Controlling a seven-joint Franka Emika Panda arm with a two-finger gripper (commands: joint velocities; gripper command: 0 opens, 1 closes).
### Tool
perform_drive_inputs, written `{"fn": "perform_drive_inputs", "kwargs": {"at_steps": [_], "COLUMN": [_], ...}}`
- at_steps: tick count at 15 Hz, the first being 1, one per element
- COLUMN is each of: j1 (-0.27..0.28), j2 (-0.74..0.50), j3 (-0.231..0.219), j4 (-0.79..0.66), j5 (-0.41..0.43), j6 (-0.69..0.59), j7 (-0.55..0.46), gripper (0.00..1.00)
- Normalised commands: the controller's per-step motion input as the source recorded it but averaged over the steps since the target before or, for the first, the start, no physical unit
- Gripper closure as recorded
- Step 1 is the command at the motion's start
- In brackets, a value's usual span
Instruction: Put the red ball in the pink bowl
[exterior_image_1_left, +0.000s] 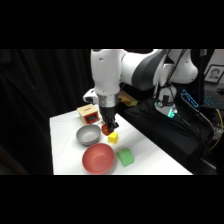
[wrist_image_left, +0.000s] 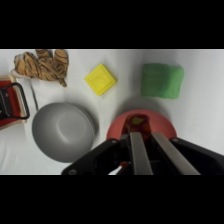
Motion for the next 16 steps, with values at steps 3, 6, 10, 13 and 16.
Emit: {"fn": "perform_drive_inputs", "kwargs": {"at_steps": [3, 6, 10, 13, 16], "j1": [0.035, 0.048, 0.080, 0.100, 0.098], "j2": [0.36, 0.34, 0.31, 0.26, 0.21], "j3": [-0.080, -0.090, -0.092, -0.097, -0.088], "j4": [0.44, 0.40, 0.34, 0.28, 0.21], "j5": [-0.008, 0.019, 0.042, 0.064, 0.083], "j6": [0.06, 0.12, 0.13, 0.08, 0.08], "j7": [0.09, 0.09, 0.09, 0.07, 0.04], "gripper": [0.97, 0.97, 0.97, 0.97, 0.97]}}
